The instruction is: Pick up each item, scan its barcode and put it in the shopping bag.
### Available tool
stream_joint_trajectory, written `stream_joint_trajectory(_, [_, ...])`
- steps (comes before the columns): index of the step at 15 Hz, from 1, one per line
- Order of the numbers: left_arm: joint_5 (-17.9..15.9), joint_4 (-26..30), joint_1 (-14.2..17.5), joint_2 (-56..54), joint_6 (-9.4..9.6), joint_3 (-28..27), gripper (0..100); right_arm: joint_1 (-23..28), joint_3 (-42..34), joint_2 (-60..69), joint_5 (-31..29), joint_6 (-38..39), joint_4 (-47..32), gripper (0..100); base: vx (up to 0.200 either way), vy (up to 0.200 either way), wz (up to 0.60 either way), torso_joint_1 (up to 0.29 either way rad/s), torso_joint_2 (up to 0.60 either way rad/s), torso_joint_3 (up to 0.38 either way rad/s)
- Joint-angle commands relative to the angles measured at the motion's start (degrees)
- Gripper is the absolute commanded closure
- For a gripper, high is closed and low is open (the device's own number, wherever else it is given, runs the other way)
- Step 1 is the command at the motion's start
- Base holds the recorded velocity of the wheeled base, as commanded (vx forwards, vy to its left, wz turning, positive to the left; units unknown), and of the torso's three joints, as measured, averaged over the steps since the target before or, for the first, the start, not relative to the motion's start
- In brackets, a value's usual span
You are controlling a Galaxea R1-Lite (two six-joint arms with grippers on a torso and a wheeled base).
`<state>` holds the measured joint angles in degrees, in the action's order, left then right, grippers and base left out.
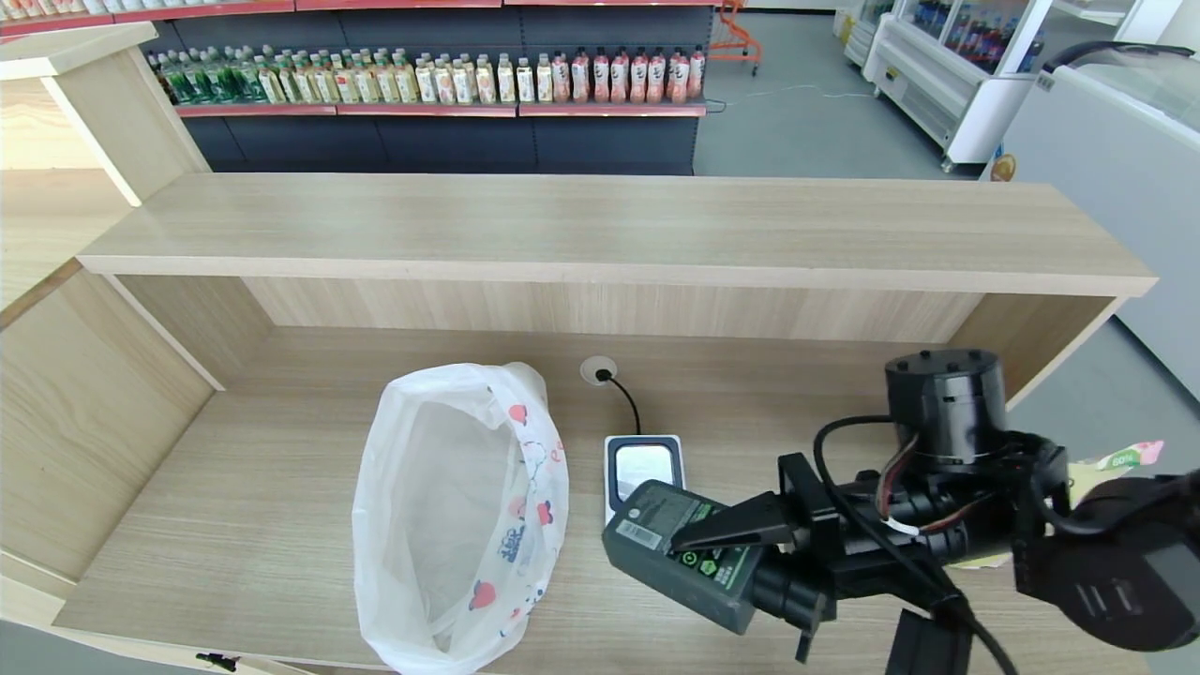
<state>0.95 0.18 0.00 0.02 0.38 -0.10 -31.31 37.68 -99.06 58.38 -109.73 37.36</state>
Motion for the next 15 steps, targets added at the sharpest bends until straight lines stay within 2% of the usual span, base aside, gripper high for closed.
stream_joint_trajectory(1, [0.0,0.0,0.0,0.0,-0.03,0.0,0,1.4,-3.5,15.0,-3.2,19.3,-5.9,100,0.0,0.0,0.0,0.0,0.0,0.0])
stream_joint_trajectory(2, [0.0,0.0,0.0,0.0,0.06,0.0,0,3.8,-3.8,21.7,-8.6,34.6,-8.0,100,0.0,0.0,0.0,0.0,0.0,0.0])
stream_joint_trajectory(3, [0.0,0.0,0.0,0.0,0.06,0.0,0,5.6,-4.6,26.1,-11.4,46.5,-8.4,100,0.0,0.0,0.0,0.0,0.0,0.0])
stream_joint_trajectory(4, [0.0,0.0,0.0,0.0,0.06,0.0,0,6.4,-6.2,28.7,-12.9,54.9,-8.1,100,0.0,0.0,0.0,0.0,0.0,0.0])
stream_joint_trajectory(5, [0.0,0.0,0.0,0.0,0.06,0.0,0,9.2,-10.3,35.4,-20.4,74.9,-8.3,100,0.0,0.0,0.0,0.0,0.0,0.0])
stream_joint_trajectory(6, [0.0,0.0,0.0,0.0,0.06,0.0,0,9.8,-11.8,37.4,-24.7,82.5,-8.4,100,0.0,0.0,0.0,0.0,0.0,0.0])
stream_joint_trajectory(7, [0.0,0.0,0.0,0.0,-0.03,0.0,0,9.3,-13.6,39.1,-34.3,103.8,-10.0,100,0.0,0.0,0.0,0.0,0.0,0.0])
stream_joint_trajectory(8, [0.0,0.0,0.0,0.0,-0.03,0.0,0,9.7,-13.2,38.3,-36.8,115.6,-12.8,100,0.0,0.0,0.0,0.0,0.0,0.0])
stream_joint_trajectory(9, [0.0,0.0,0.0,0.0,-0.03,0.0,0,10.7,-12.4,36.7,-37.2,123.3,-15.1,100,0.0,0.0,0.0,0.0,0.0,0.0])
stream_joint_trajectory(11, [0.0,0.0,0.0,0.0,0.06,0.0,0,12.1,-10.7,33.1,-37.0,131.8,-15.6,100,0.0,0.0,0.0,0.0,0.0,0.0])
stream_joint_trajectory(15, [0.0,0.0,0.0,0.0,0.06,0.0,0,12.5,-8.9,28.6,-37.1,135.0,-15.7,100,0.0,0.0,0.0,0.0,0.0,0.0])
